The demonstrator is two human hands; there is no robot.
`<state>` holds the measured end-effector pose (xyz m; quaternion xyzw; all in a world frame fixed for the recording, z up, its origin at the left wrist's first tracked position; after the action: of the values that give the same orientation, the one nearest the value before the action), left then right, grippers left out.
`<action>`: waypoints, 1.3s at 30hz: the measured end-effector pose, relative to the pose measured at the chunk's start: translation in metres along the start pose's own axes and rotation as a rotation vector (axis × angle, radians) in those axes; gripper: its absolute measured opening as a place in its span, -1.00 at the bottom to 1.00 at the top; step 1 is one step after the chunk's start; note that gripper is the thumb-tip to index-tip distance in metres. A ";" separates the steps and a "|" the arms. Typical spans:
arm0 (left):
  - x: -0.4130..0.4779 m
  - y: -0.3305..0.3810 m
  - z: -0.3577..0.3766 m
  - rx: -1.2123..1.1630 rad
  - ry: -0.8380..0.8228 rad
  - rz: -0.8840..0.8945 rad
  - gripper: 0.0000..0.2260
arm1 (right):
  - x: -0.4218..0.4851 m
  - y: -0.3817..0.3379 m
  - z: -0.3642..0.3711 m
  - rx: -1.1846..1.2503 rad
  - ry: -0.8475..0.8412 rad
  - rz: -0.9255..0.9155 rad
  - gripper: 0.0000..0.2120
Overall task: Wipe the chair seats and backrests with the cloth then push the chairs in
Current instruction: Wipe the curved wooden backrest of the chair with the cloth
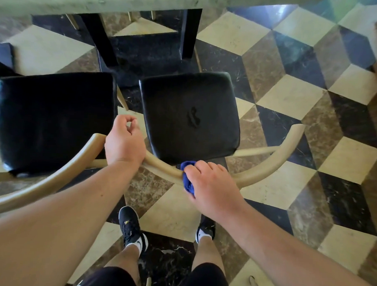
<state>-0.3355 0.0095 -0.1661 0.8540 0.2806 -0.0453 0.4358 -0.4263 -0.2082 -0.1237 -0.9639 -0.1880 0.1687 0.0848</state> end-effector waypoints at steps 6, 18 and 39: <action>-0.037 0.046 0.013 0.523 0.004 0.578 -0.81 | -0.028 0.047 -0.004 -0.053 -0.049 -0.096 -0.66; -0.135 0.065 0.077 0.577 -0.038 0.908 -0.64 | -0.033 0.078 -0.010 0.065 0.044 -0.306 -0.78; -0.190 0.107 0.239 0.875 -0.868 0.536 -0.35 | -0.032 0.193 -0.025 -0.129 -0.085 -0.381 -0.63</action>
<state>-0.3996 -0.3079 -0.1747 0.8964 -0.1860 -0.3843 0.1192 -0.3808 -0.3993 -0.1348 -0.9064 -0.3805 0.1777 0.0453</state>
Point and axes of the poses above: each hand's wrist, its own x-axis towards the middle knuckle, its own z-axis out of the palm, y = z × x, the point moved 8 cm from there along x, towards the middle knuckle
